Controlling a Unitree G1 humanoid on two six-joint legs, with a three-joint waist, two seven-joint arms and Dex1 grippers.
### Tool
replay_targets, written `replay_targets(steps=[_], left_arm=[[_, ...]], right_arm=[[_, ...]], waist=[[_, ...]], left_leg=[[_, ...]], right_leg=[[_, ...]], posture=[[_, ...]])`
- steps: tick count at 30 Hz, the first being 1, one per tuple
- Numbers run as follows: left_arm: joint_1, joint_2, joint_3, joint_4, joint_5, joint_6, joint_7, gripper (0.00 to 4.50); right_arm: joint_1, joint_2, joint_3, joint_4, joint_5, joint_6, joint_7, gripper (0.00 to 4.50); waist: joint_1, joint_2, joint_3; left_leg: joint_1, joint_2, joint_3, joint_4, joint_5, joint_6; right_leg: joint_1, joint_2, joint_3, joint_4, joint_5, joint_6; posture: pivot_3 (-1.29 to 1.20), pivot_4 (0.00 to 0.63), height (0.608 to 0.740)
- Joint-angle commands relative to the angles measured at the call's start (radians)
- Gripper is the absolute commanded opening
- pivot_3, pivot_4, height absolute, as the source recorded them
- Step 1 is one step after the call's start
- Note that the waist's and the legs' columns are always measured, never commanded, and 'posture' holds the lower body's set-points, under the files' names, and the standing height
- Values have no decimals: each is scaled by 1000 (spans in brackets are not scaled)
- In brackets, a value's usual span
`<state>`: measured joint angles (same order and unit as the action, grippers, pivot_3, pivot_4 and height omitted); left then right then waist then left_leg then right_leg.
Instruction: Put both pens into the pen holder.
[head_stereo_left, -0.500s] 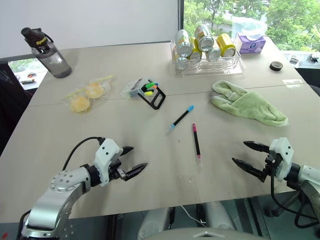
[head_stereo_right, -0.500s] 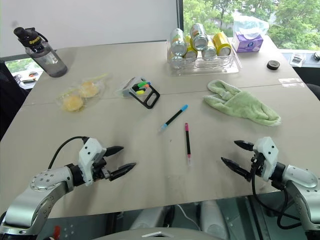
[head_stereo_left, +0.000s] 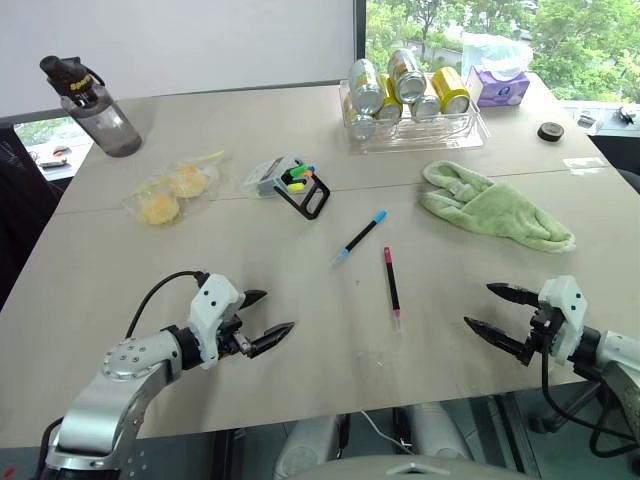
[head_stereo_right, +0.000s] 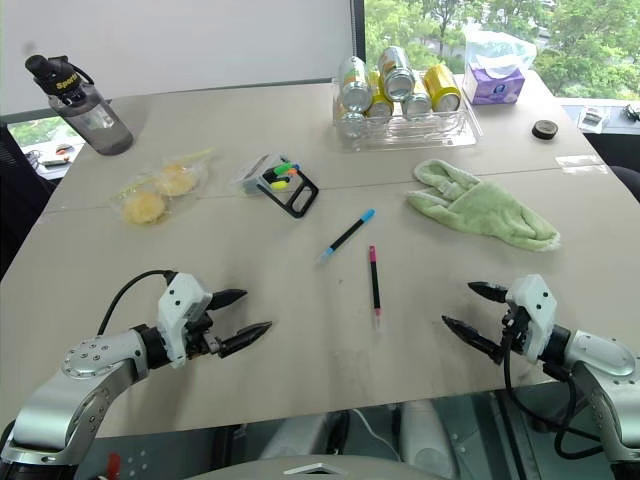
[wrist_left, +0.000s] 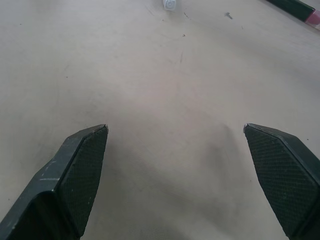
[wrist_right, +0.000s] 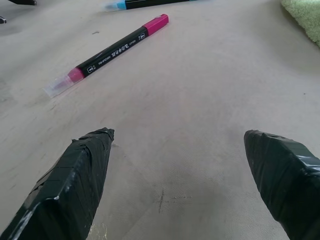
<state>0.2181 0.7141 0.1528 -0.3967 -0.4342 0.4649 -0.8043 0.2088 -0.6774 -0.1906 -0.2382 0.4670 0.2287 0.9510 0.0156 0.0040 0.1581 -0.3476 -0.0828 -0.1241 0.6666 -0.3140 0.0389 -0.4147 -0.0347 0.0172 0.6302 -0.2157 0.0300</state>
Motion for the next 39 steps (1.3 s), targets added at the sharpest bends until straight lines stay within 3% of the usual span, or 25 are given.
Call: replay_targets(steps=[1, 11, 15, 21, 25, 29, 33, 37, 39], left_arm=[[-3, -1, 20, -1, -1, -26, -7, 4500], [-16, -11, 29, 13, 3, -62, 3, 4500], [-77, -18, 59, -18, -36, -63, 6, 4500], [-318, 32, 107, -81, -205, 61, -16, 4500], [-435, 60, 113, -91, -314, 115, -55, 4500], [-488, 88, 95, -101, -338, 140, -74, 4500], [-476, 103, 98, -110, -327, 148, -69, 4500], [-443, 103, 109, -141, -324, 156, -47, 4500], [-428, 102, 111, -153, -320, 156, -38, 4500]], right_arm=[[-7, -6, -16, -11, 1, -15, 5, 4459], [-37, -5, -6, 5, -12, -19, 10, 4459], [-139, -7, 7, 79, -91, -49, -47, 4459], [-474, 4, 42, 296, -199, -61, -142, 4459], [-725, 58, 107, 581, -307, -87, -235, 4459], [-907, 101, 165, 857, -396, -86, -296, 4459], [-1000, 120, 216, 1025, -434, -16, -261, 4459], [-1030, 131, 205, 1076, -426, -21, -233, 3256], [-1035, 128, 203, 1087, -432, -31, -238, 2304]], waist=[[0, 0, 0], [0, 0, 0], [-1, 0, 0], [-4, -1, 1], [-13, -1, 1], [-29, -3, 1], [-32, -3, 1], [-33, -5, 0], [-33, -5, -1]], left_leg=[[0, 0, 0, 0, 0, 0], [0, 0, 0, 0, 0, 0], [0, 0, 0, 1, 0, 0], [1, -1, 1, 3, 1, -1], [1, -1, 3, 3, 2, -2], [-3, -1, 6, 2, 2, -2], [-13, -1, 6, 3, 2, -2], [-16, -1, 6, 4, 2, -2], [-16, -1, 7, 4, 2, -2]], right_leg=[[0, 0, 0, 0, 0, 0], [0, 0, 0, 0, 0, 0], [0, 0, 0, 1, 0, 0], [-1, 0, 0, 6, 0, 0], [-5, 0, 3, 10, 0, -1], [-10, 0, 5, 12, 0, -1], [-20, 0, 5, 12, 0, -1], [-23, 0, 6, 12, 0, -1], [-23, 0, 6, 13, 0, -1]], posture=[[0, 150, 740], [0, 150, 740], [0, 150, 740], [0, 150, 740], [0, 150, 740], [0, 150, 740], [0, 150, 740], [0, 150, 740], [0, 150, 740]])
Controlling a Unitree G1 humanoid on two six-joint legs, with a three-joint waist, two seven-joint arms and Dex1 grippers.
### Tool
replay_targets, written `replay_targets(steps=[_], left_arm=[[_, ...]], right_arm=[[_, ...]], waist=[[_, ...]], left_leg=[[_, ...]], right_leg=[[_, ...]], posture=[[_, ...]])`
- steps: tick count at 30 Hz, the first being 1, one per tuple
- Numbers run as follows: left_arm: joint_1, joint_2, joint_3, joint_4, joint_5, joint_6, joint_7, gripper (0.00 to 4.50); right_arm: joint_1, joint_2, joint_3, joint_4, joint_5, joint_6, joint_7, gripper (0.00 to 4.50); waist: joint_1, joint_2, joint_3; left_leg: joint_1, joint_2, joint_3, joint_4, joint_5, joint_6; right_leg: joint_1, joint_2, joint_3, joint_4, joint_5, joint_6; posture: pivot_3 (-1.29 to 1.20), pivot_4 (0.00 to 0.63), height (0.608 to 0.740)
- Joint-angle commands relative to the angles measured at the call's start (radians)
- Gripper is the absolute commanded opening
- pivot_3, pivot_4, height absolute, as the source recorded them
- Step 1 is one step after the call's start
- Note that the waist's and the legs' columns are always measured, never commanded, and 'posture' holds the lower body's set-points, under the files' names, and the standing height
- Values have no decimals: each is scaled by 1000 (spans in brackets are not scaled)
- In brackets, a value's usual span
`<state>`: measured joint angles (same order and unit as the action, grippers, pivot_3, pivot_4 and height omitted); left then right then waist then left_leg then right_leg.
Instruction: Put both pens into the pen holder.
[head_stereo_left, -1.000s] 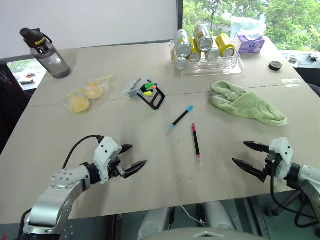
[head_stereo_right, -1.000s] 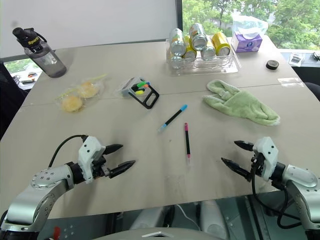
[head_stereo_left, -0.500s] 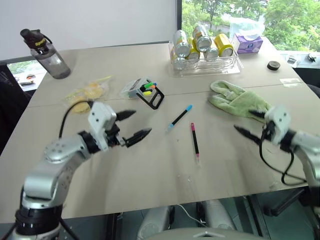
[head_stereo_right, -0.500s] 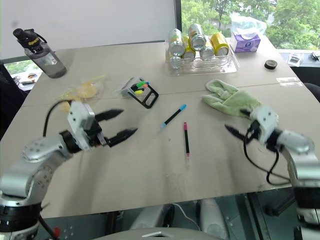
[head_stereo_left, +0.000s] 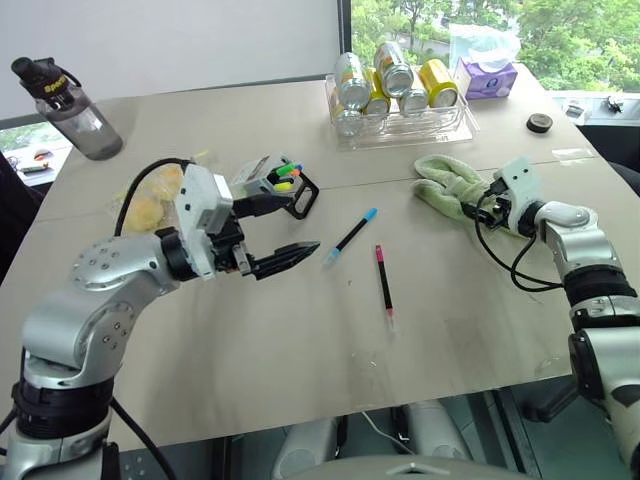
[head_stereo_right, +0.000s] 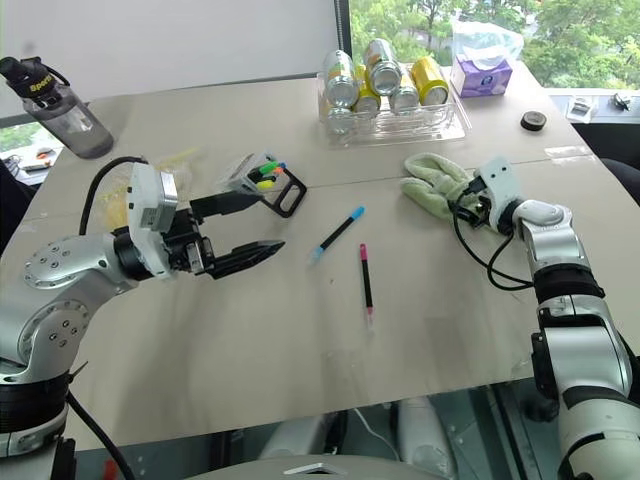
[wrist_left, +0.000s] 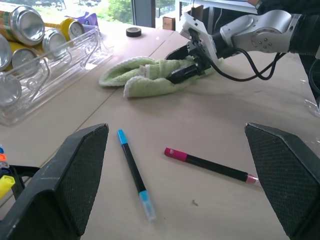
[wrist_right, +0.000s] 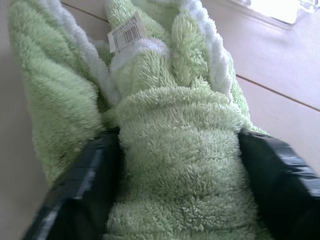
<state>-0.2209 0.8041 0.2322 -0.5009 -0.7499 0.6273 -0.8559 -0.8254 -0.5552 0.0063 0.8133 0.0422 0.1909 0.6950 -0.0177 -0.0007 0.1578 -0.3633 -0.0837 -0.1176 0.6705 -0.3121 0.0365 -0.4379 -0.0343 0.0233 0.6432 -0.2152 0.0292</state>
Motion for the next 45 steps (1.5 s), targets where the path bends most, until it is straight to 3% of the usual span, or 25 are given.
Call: replay_targets(steps=[1, 4, 6, 12, 16, 17, 18, 20, 21, 23, 30, 33, 35, 38, 45], left_arm=[[17, 12, 31, -52, -2, -8, 16, 4500], [28, 12, 24, -49, 23, -29, 19, 4500], [26, 10, 21, -42, 32, -36, 16, 4500], [-1, 12, -2, -11, 48, -57, -12, 4500], [-48, 9, -28, 27, 64, -74, -39, 4500], [-59, 6, -35, 34, 67, -78, -43, 4500], [-68, 2, -40, 40, 71, -85, -48, 4500], [-89, -13, -50, 52, 74, -98, -48, 4500], [-98, -18, -55, 58, 76, -102, -47, 4500], [-102, -22, -67, 70, 86, -111, -56, 4500], [-128, -26, -85, 111, 110, -136, -83, 4500], [-129, -19, -83, 122, 123, -144, -93, 4500], [-119, -15, -78, 123, 135, -149, -93, 4500], [-89, -6, -66, 113, 161, -158, -83, 4500], [-3, 34, -30, 95, 192, -169, -93, 4500]], right_arm=[[-3, 4, 5, 37, -12, 3, 12, 1950], [-14, -13, -23, 34, -23, -9, -57, 612], [-24, -34, -60, 29, -20, -12, -126, 174], [72, -179, -150, -115, -21, 43, -228, 135], [220, -273, -224, -298, 30, 194, -176, 135], [270, -295, -234, -355, 32, 229, -164, 1187], [313, -314, -243, -403, 31, 263, -160, 1371], [388, -344, -262, -479, 26, 317, -156, 2149], [410, -355, -281, -506, 19, 337, -176, 2283], [438, -376, -317, -570, 35, 393, -183, 3241], [413, -397, -345, -756, 148, 399, -62, 3241], [386, -329, -321, -943, 296, 530, -12, 3241], [402, -261, -249, -1134, 430, 667, 8, 3241], [411, -170, -132, -1313, 510, 834, -54, 3241], [305, 10, 181, -1405, 443, 1008, -249, 3241]], waist=[[0, 0, 0], [0, 0, 0], [1, 0, 0], [24, 1, 0], [26, 1, 0], [21, 2, 0], [11, 2, 0], [5, 2, 0], [3, 2, 0], [3, 2, 0], [1, 1, 0], [1, 1, 0], [1, 1, 0], [4, 0, 0], [10, -1, 1]], left_leg=[[0, 0, 0, 0, 0, 0], [1, 0, 1, 0, 0, 0], [1, 0, 1, 1, 0, -1], [-4, -1, 0, 2, 0, 0], [-10, -1, 1, 2, 1, -1], [-10, -1, 2, 1, 1, -1], [-10, 0, 2, 1, 1, -1], [-9, 0, 5, 2, 1, 0], [-9, 0, 5, 3, 1, 0], [-9, -1, 6, 5, 1, 0], [1, 0, 15, 7, 1, -1], [1, 1, 15, 9, 1, -1], [1, 1, 15, 9, 1, -1], [-2, 2, 13, 9, 1, -1], [-6, 0, 9, 13, 0, 0]], right_leg=[[0, 0, 0, 1, 0, 0], [0, 0, 1, 2, 0, 0], [0, 0, 1, 3, 0, 0], [-3, -1, 0, 2, 0, 0], [-10, 0, 1, 3, 0, 0], [-10, 0, 1, 3, 0, 0], [-10, 0, 2, 3, 0, 0], [-10, 0, 4, 5, 0, 0], [-10, 0, 4, 6, 0, 0], [-10, 0, 5, 10, 0, 0], [-7, 2, 14, 19, 0, 0], [-7, 2, 14, 20, 0, 0], [-7, 3, 14, 20, 0, 0], [-9, 3, 13, 19, 0, 0], [-10, 1, 9, 18, 0, 0]], posture=[[0, 150, 740], [0, 150, 740], [0, 150, 740], [0, 150, 740], [0, 150, 740], [0, 150, 740], [0, 150, 740], [0, 150, 740], [0, 150, 740], [0, 150, 740], [0, 150, 740], [0, 150, 740], [0, 150, 740], [0, 150, 740], [0, 150, 740]])
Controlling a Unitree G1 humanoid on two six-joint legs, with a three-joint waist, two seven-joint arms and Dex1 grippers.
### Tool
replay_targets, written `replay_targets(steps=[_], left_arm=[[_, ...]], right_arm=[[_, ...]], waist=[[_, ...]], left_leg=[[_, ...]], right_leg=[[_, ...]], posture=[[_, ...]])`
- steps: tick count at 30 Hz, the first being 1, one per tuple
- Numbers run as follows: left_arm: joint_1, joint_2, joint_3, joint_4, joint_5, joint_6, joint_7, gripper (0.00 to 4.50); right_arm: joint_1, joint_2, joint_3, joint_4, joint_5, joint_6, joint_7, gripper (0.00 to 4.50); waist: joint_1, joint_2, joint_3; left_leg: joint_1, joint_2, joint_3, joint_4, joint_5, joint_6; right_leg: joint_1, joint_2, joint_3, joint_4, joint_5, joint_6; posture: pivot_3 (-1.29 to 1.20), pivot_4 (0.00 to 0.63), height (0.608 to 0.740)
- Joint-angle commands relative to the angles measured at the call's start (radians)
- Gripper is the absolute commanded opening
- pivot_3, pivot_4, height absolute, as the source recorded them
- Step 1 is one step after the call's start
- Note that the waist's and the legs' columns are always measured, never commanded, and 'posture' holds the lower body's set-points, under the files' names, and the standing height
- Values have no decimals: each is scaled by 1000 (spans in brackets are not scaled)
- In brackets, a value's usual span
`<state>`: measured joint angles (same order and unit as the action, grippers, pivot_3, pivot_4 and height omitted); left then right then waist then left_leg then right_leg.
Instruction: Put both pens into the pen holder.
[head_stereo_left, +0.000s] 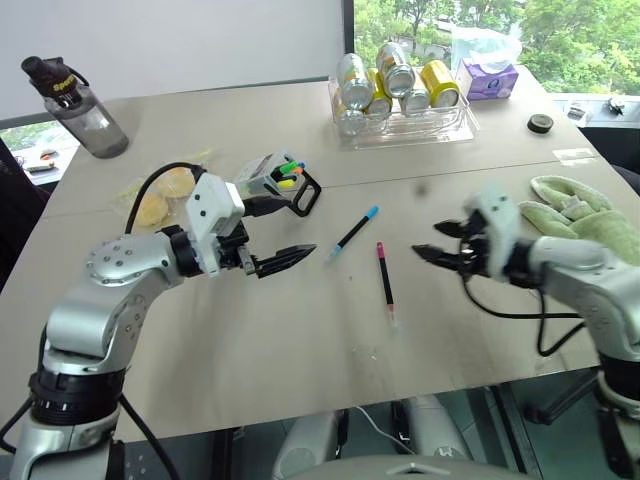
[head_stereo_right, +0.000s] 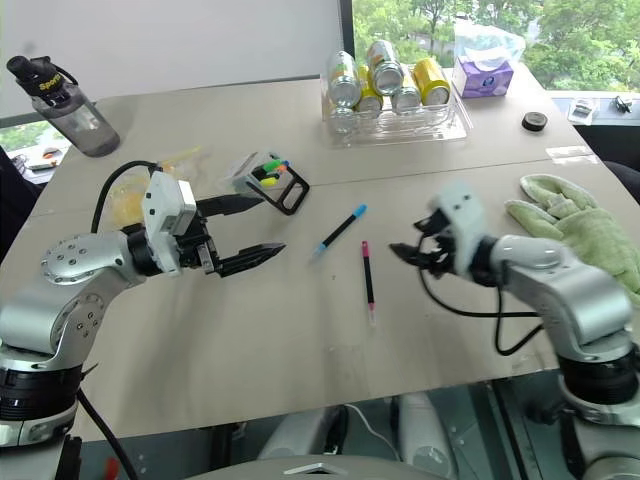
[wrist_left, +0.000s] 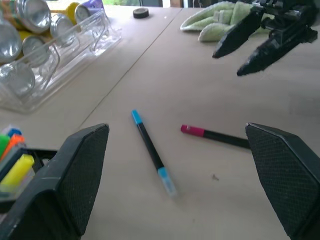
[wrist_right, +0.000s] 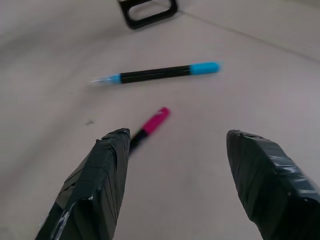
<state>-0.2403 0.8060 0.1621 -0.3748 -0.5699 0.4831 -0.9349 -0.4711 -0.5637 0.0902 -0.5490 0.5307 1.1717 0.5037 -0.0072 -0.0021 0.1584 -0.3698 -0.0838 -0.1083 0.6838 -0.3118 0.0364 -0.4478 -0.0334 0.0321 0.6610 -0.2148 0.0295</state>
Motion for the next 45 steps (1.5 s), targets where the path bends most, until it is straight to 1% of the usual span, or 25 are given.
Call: replay_targets(steps=[1, 2, 4, 6, 9, 14, 18, 20, 21, 22, 23, 24, 26, 27, 32, 34, 37, 40, 42, 45], left_arm=[[25, 41, 44, -31, 12, -25, -20, 4500], [35, 52, 49, -33, 4, -13, -29, 4500], [69, 85, 59, -43, -2, 7, -55, 4500], [97, 110, 69, -53, -7, 22, -72, 4500], [140, 148, 84, -70, -21, 58, -94, 4500], [155, 166, 87, -81, -24, 76, -100, 4500], [154, 172, 86, -81, -23, 80, -106, 4500], [151, 174, 80, -76, -13, 71, -110, 4500], [151, 177, 75, -72, -3, 65, -114, 4500], [153, 183, 67, -66, 11, 55, -120, 4500], [154, 186, 63, -63, 21, 49, -124, 4500], [157, 188, 59, -59, 30, 43, -127, 4500], [154, 176, 60, -61, 21, 44, -125, 4500], [151, 168, 60, -63, 16, 46, -123, 4500], [125, 133, 60, -59, -1, 46, -107, 4500], [104, 76, 77, -59, -49, 66, -69, 4500], [74, -52, 118, -50, -148, 105, 32, 4500], [54, -226, 141, -59, -246, 165, 241, 4500], [37, -321, 158, -62, -314, 209, 359, 4500], [-3, -446, 169, -67, -439, 233, 493, 4500]], right_arm=[[-65, 44, 125, -31, -55, 37, -78, 3241], [-80, 71, 150, -15, -64, 48, -98, 3241], [-113, 89, 227, 30, -123, 61, -142, 3241], [-131, 104, 261, 52, -149, 80, -166, 3241], [-151, 143, 287, 71, -173, 146, -207, 3241], [-158, 209, 296, 85, -181, 213, -227, 3241], [-155, 220, 321, 101, -198, 224, -234, 3241], [-146, 218, 328, 101, -204, 241, -238, 2723], [-140, 219, 325, 99, -203, 252, -239, 2312], [-134, 220, 320, 96, -203, 260, -241, 1996], [-130, 221, 316, 93, -203, 264, -242, 1530], [-123, 225, 307, 91, -204, 264, -245, 898], [-106, 222, 291, 84, -205, 268, -248, 241], [-98, 215, 285, 79, -207, 268, -249, 14], [-91, 215, 238, 76, -215, 259, -260, 14], [-89, 222, 188, 76, -218, 230, -266, 14], [-72, 231, 122, 56, -193, 138, -229, 14], [-27, 244, 66, -1, -148, -54, -142, 14], [6, 256, 65, -29, -147, -225, -90, 14], [36, 287, 86, -43, -139, -374, -40, 14]], waist=[[0, 0, 0], [-2, 0, 0], [-5, 0, 0], [-6, 0, 0], [-7, 0, 0], [-7, 0, 0], [-7, 0, 0], [-7, 0, 0], [-8, 0, 0], [-8, 0, 0], [-8, 0, 0], [-8, 0, 0], [-7, 0, 0], [-6, 0, 0], [-6, 0, 0], [-5, 0, 0], [-6, 0, 0], [-6, 0, 0], [-12, -2, 0], [-10, -2, 0]], left_leg=[[0, 0, -1, 0, 0, 0], [0, 0, -1, 0, 0, 0], [0, 0, -2, 0, 0, 0], [0, 0, -2, 0, 0, 0], [0, 0, -3, -1, 0, 0], [0, 0, -3, -1, 0, 0], [0, 0, -3, -1, 0, 0], [0, 0, -3, -1, 0, 0], [0, 0, -3, -1, 0, 0], [0, 0, -3, -1, 0, 0], [0, 0, -3, -1, 0, 0], [0, 0, -3, -1, 0, 0], [0, 0, -3, -1, 0, 0], [0, 0, -3, -1, 0, 0], [0, -1, -3, -1, 0, 0], [0, -1, -4, -1, 0, 0], [0, -1, -4, -1, 0, 0], [0, -1, -4, -1, 0, 0], [0, 0, -4, -1, 0, 0], [0, 0, -4, 0, 0, -1]], right_leg=[[0, 0, -1, 0, 0, 0], [0, 0, -2, 0, 0, 0], [0, 0, -2, 0, 0, 0], [0, 0, -2, 0, 0, 0], [0, 0, -3, -1, 0, 0], [0, 0, -3, 0, 0, 0], [0, 0, -3, 0, 0, 0], [0, 0, -4, 0, 0, 0], [0, 0, -4, 0, 0, 0], [0, 0, -4, 0, 0, 0], [0, 0, -4, 0, 0, 0], [0, 0, -4, 0, 0, 0], [0, 0, -3, 0, 0, 0], [0, 0, -3, 0, 0, 0], [0, 0, -4, 0, 0, 0], [0, 0, -4, 0, 0, 0], [0, -1, -4, 0, 0, 0], [0, 0, -4, 0, 0, 0], [0, 0, -4, 0, 0, 0], [0, 0, -4, 1, 0, 0]], posture=[[0, 150, 740], [0, 150, 740], [0, 150, 740], [0, 150, 740], [0, 150, 740], [0, 150, 740], [0, 150, 740], [0, 150, 740], [0, 150, 740], [0, 150, 740], [0, 150, 740], [0, 150, 740], [0, 150, 740], [0, 150, 740], [0, 150, 740], [0, 150, 740], [0, 150, 740], [0, 150, 740], [0, 150, 740], [0, 150, 740]])
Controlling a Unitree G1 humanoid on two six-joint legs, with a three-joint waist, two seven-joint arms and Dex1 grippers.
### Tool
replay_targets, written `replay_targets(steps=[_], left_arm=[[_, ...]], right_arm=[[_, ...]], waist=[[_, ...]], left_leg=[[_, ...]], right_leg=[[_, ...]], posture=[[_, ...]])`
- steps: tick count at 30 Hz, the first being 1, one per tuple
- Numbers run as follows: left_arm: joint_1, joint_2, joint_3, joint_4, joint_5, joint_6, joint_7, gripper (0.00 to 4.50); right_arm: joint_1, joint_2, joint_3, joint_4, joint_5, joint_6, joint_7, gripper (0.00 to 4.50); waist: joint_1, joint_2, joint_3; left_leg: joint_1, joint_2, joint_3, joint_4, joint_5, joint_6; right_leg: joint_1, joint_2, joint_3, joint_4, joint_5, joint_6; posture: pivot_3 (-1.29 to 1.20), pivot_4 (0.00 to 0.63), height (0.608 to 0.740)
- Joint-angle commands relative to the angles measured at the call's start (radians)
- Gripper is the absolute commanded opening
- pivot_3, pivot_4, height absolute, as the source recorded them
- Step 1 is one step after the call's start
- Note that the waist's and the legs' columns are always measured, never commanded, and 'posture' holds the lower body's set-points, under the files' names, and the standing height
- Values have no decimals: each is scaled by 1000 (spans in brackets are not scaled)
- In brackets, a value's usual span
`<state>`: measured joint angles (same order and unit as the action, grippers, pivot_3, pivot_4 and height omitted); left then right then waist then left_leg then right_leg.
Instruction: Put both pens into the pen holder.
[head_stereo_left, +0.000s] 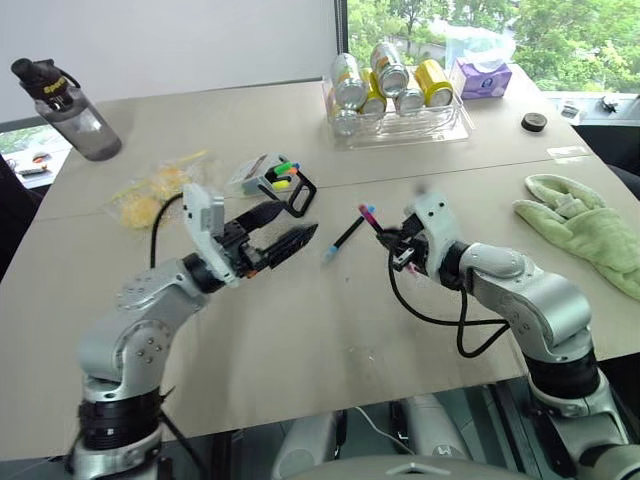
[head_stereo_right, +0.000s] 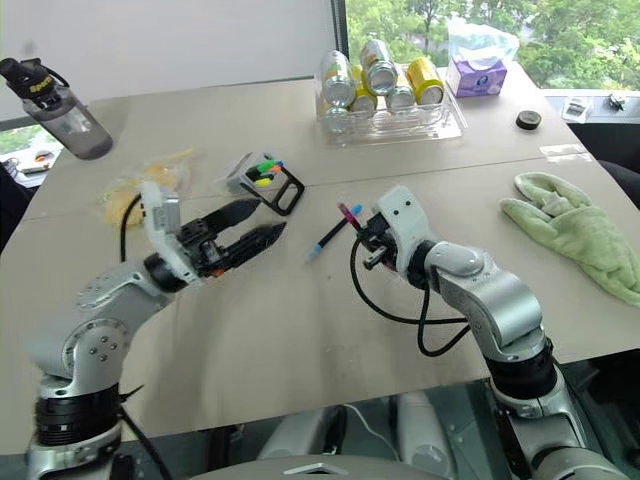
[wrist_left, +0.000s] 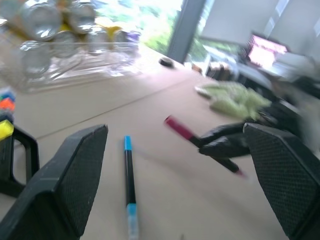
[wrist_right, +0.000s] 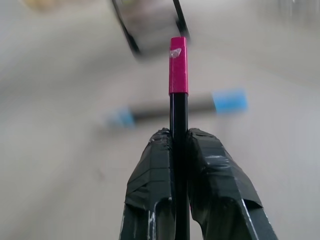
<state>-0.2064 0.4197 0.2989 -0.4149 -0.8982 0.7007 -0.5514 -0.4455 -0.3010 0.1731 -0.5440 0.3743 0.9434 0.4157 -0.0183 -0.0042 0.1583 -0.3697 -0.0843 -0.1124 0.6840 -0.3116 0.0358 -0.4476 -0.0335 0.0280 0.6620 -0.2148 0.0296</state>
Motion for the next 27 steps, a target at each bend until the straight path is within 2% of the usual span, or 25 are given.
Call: replay_targets(steps=[1, 6, 12, 15, 17, 19, 20, 23, 26, 27], left_arm=[[-44, -99, 16, -34, -138, 18, 139, 4500], [-65, -169, -41, -42, -190, 27, 182, 4500], [-50, -118, -95, -57, -193, 48, 137, 4500], [-52, -104, -102, -52, -198, 43, 131, 3673], [-58, -91, -108, -52, -197, 46, 125, 2680], [-64, -88, -111, -49, -200, 45, 126, 1905], [-66, -88, -112, -48, -201, 43, 128, 1291], [-57, -87, -118, -50, -196, 35, 121, 45], [-55, -83, -123, -52, -177, 24, 109, 45], [-62, -77, -129, -54, -157, 10, 96, 0]], right_arm=[[13, 30, 21, -43, 10, -185, 60, 14], [27, 32, 80, -13, -30, -329, 109, 14], [32, 18, 107, 15, -52, -391, 141, 14], [32, 18, 110, 20, -54, -396, 143, 0], [34, 18, 112, 22, -58, -400, 143, 0], [33, 18, 116, 26, -65, -405, 142, 0], [33, 18, 117, 27, -67, -405, 141, 0], [37, 22, 117, 23, -68, -386, 129, 0], [30, 21, 95, 18, -50, -323, 109, 0], [26, 15, 89, 16, -39, -299, 112, 938]], waist=[[3, -1, 0], [4, -2, -1], [4, -2, -1], [5, -2, -1], [5, -2, -1], [5, -2, -1], [5, -2, -1], [5, -2, -1], [5, -2, -1], [5, -2, -1]], left_leg=[[0, 0, 0, 0, 0, 0], [1, 0, 0, 2, 0, -1], [1, 0, 0, 1, 1, -1], [1, 0, 0, 1, 1, -1], [1, 0, 0, 1, 1, -1], [1, 0, 0, 1, 1, -1], [1, 0, 0, 1, 1, -1], [1, 0, 0, 1, 1, -1], [1, 0, 0, 1, 1, -1], [1, 0, 0, 1, 1, -1]], right_leg=[[0, 0, 0, 0, 0, 0], [1, 0, 0, 1, 0, 0], [1, 0, 0, 1, 0, 0], [1, 0, 0, 1, 0, 0], [1, 0, 0, 1, 0, 0], [1, 0, 0, 1, 0, 0], [1, 0, 0, 1, 0, 0], [1, 0, 0, 1, 0, 0], [1, 0, 0, 1, 0, 0], [1, 0, 0, 1, 0, 0]], posture=[[0, 150, 740], [0, 150, 740], [0, 150, 740], [0, 150, 740], [0, 150, 740], [0, 150, 740], [0, 150, 740], [0, 150, 740], [0, 150, 740], [0, 150, 740]])
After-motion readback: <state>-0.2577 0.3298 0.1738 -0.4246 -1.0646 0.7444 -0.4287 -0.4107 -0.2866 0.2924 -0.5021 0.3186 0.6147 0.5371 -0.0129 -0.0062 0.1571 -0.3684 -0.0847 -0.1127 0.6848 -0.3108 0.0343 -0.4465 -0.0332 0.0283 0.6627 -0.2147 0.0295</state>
